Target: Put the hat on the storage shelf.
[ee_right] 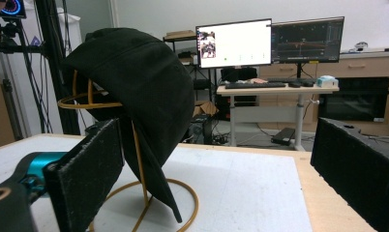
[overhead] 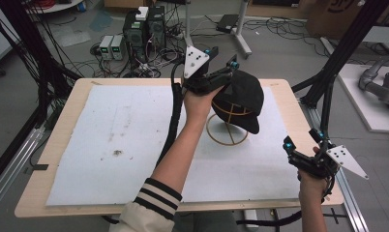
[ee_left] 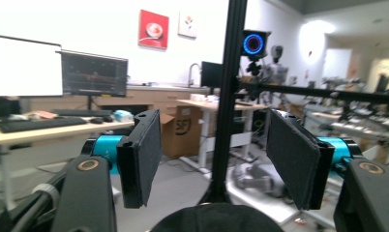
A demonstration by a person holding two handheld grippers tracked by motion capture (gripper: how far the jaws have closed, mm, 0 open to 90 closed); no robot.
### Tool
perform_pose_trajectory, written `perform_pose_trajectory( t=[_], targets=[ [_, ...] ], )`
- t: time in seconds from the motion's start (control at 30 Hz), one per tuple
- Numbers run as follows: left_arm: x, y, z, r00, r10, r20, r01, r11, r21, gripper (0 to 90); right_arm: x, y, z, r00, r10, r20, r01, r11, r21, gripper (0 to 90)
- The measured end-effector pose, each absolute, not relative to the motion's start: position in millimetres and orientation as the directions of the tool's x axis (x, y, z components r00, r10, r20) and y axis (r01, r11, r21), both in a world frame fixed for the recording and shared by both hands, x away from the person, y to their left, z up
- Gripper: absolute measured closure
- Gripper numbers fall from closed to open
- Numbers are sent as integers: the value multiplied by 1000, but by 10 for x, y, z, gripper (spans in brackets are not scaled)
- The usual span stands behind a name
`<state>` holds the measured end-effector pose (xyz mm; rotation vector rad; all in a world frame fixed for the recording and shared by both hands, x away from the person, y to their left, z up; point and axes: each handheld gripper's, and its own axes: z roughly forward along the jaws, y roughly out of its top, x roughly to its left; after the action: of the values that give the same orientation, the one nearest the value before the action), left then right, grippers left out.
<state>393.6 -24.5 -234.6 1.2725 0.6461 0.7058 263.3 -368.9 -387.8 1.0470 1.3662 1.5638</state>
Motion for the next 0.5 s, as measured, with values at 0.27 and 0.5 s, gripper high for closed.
perform_pose_trajectory(
  t=[0.27, 0.5],
  targets=[
    [3894, -146, -2303, 564, 826, 18, -146, 78, 986, 306, 2638, -3665, -3878, -349, 934, 78, -45, -99, 994, 44],
    [3842, 47, -2277, 540, 840, 51, -162, 44, 986, 242, 2641, -3645, -3874, -354, 932, 74, -46, -97, 994, 44]
  ],
)
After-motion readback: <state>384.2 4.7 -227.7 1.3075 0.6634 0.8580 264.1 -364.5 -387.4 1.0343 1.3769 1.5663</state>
